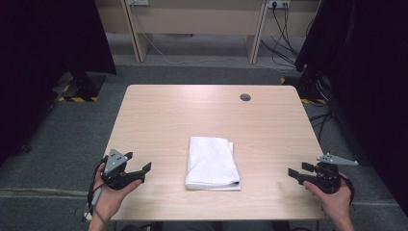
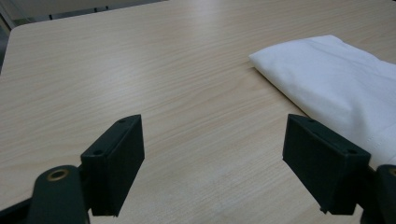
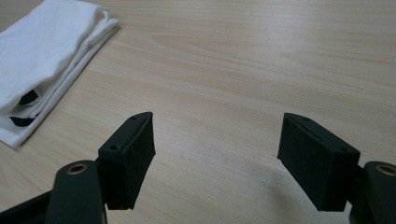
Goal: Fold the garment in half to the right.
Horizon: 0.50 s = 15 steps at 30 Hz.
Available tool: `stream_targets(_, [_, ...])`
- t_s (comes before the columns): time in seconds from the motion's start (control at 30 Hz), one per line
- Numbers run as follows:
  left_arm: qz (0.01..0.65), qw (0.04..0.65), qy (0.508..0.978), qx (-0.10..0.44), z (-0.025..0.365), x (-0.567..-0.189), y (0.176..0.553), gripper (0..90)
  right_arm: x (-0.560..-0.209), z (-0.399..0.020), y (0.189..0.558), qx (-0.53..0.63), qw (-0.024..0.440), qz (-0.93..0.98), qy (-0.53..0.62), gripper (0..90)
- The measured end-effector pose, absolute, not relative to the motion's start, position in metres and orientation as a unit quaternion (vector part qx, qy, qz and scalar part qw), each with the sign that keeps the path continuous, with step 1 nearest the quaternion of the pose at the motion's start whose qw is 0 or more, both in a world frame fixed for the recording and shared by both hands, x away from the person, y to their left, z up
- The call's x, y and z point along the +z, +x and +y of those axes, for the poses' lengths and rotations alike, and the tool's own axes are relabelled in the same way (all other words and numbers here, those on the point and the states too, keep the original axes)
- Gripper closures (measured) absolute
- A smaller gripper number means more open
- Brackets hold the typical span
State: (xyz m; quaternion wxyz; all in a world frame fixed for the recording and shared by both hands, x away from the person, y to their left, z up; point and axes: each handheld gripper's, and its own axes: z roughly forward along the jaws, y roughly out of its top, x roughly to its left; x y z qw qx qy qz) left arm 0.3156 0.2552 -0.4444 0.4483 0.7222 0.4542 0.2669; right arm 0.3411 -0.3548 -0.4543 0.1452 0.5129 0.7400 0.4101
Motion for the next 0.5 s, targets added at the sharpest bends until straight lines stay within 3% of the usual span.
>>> stream_targets(0.5, [0.468, 0.446, 0.714, 0.270, 0.263, -0.465, 0.317, 20.1, -0.468, -0.361, 0.336, 0.400, 0.172, 0.733, 0.522, 25.6])
